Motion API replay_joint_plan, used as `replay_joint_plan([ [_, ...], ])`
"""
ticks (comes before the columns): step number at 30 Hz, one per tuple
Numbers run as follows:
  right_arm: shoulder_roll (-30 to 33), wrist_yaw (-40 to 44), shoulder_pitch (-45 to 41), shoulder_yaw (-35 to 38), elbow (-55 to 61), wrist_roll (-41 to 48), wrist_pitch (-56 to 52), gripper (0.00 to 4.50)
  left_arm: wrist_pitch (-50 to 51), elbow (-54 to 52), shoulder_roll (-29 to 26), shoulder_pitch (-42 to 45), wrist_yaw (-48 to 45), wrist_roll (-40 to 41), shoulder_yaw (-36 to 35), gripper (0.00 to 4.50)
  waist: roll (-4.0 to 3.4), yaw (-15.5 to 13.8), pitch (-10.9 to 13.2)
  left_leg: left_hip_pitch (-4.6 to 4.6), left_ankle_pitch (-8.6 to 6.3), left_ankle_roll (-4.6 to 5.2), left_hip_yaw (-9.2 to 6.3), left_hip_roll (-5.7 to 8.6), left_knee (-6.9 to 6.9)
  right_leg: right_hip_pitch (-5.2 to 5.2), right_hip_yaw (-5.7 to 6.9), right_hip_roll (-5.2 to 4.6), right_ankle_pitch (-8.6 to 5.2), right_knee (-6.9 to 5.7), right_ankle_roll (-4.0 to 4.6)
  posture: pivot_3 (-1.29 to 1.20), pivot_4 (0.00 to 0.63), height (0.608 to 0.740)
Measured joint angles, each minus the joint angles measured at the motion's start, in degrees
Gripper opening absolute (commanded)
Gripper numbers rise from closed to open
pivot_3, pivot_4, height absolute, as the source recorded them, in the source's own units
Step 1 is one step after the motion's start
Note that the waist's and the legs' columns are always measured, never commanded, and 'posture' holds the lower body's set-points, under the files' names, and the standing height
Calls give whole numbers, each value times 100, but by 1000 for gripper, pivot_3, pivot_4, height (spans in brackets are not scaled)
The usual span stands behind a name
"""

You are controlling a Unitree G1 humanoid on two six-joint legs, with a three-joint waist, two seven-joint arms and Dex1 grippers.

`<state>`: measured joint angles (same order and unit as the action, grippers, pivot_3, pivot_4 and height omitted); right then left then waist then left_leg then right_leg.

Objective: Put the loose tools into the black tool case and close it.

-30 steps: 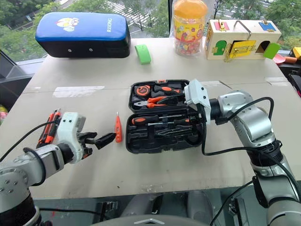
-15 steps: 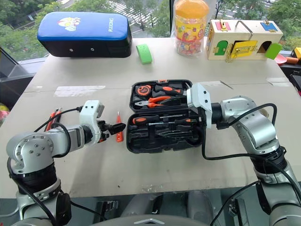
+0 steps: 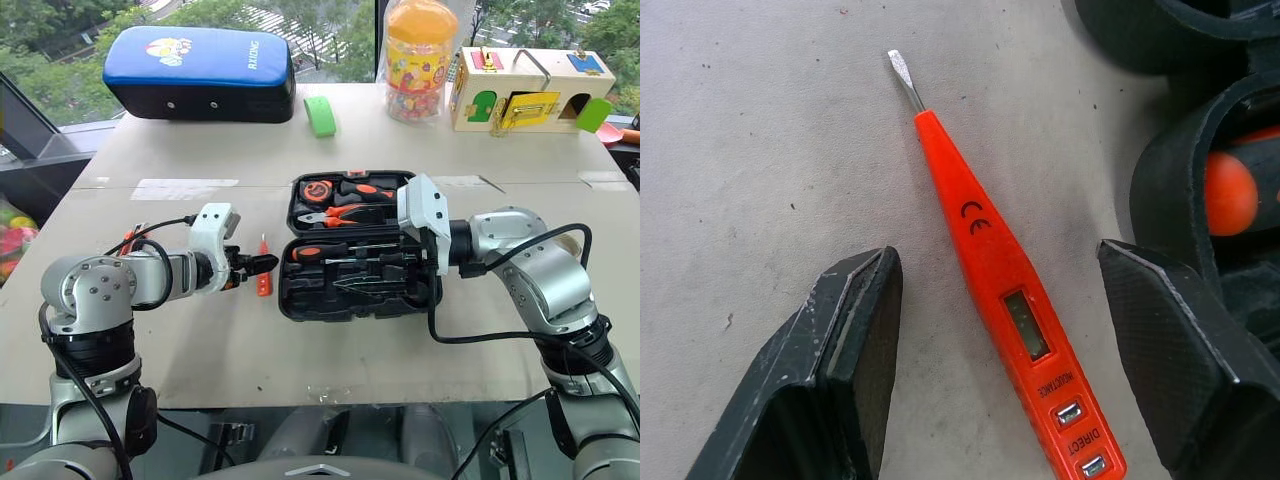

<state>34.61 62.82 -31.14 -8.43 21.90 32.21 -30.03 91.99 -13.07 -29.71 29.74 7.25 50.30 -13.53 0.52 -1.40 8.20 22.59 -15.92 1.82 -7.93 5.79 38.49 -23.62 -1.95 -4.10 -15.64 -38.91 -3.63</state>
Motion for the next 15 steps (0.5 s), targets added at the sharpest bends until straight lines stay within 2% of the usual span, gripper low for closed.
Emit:
replay_joint_plan([
  [1, 5, -19, 27, 1, 10, 0, 0, 4500, -2, 67, 1, 45, -29, -33, 0, 1873, -3, -11, -2, 0, 0, 0, -1, 0, 0, 0, 1, 0, 0, 0, 0, 0, 150, 735],
  [4, 31, -76, 77, 7, 30, -1, -10, 4500, -68, 263, -51, 180, -196, -111, -2, 357, -6, -51, -4, 0, 0, 0, -2, 2, 0, 2, 2, -2, 0, 2, 0, 0, 150, 735],
  [5, 48, -91, 81, 10, 56, 0, -32, 4500, -84, 289, -77, 225, -273, -123, 14, 29, -6, -61, -4, 0, 0, 0, -2, 3, 0, 2, 1, -3, 0, 3, 0, 0, 150, 735],
  [10, 96, -114, 120, 35, 131, 5, -104, 4500, -102, 481, -289, 270, -642, -168, 86, 29, -6, -44, -5, 0, 0, 0, -3, 1, -5, -1, 0, 0, 0, 6, 0, 0, 150, 735],
  [15, 111, -194, 200, 44, 200, 24, -109, 4500, -75, 701, -754, 330, -1104, -162, 207, 29, -6, 75, -4, 2, 0, -1, -2, 0, -8, -2, -3, 2, 0, 7, 0, 0, 150, 735],
])
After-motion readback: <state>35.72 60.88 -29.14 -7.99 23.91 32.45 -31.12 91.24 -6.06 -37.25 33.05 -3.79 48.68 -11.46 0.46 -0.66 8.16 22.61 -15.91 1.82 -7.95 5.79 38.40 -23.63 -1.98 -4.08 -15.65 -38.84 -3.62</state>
